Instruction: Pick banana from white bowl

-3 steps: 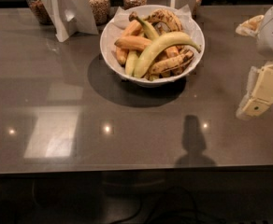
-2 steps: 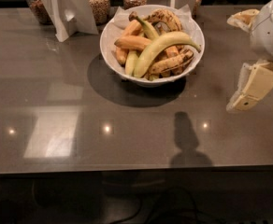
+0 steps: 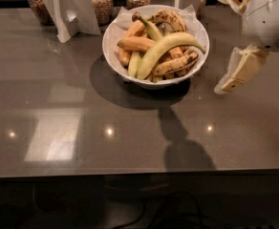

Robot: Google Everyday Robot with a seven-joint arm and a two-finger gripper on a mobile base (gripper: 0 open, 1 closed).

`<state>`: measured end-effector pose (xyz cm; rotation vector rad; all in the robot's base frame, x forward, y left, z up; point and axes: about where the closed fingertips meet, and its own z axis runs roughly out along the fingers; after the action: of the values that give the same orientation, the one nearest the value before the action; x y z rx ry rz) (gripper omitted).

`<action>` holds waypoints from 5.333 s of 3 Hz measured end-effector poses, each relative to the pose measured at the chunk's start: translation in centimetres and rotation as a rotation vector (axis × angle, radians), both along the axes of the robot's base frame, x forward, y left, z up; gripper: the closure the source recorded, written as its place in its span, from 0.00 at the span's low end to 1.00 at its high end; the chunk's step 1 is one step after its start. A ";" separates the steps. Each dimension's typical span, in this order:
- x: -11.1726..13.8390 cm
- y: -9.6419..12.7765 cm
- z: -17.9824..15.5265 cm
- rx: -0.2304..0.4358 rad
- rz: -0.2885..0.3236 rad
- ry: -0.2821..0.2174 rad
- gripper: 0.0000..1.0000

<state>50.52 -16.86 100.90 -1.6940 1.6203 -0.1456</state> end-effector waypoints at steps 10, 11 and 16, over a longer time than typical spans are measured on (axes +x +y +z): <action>11.4 6.3 -2.0 -0.248 0.405 -0.254 0.44; 14.2 6.4 -5.2 -0.267 0.411 -0.221 0.45; 14.5 6.5 -7.0 -0.266 0.431 -0.165 0.95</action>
Offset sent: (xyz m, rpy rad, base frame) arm 0.0747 0.0651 0.0173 -0.0360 -0.0931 0.2777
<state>65.04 -10.33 93.89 -2.1342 1.1227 -0.2875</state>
